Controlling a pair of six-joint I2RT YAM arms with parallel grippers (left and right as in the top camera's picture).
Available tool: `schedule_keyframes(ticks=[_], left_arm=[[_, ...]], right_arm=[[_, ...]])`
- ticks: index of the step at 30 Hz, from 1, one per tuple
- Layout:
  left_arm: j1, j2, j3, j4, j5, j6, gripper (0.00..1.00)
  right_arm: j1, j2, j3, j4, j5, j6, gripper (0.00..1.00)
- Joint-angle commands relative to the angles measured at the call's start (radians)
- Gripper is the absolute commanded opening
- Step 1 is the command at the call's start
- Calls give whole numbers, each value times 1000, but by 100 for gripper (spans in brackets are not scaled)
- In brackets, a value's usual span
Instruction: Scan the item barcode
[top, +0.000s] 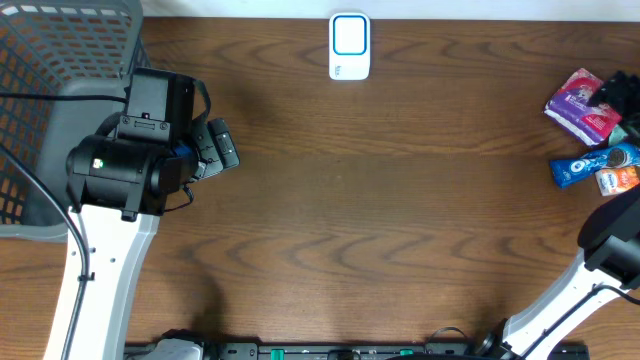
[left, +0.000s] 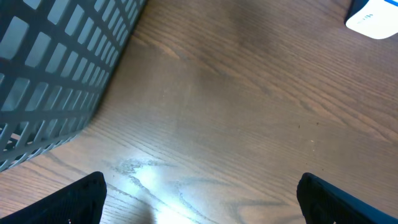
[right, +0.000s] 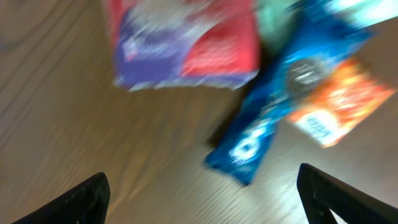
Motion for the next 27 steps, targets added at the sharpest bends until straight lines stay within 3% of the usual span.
schedule_keyframes(ticks=[1, 6, 27], left_arm=[[3, -8, 6, -3, -17, 6, 98], [3, -8, 6, -3, -17, 6, 98], [3, -8, 6, -3, -17, 6, 98]], right_arm=[[26, -74, 5, -27, -156, -9, 94], [78, -172, 5, -102, -160, -75, 99], [398, -565, -15, -431, -98, -193, 99]])
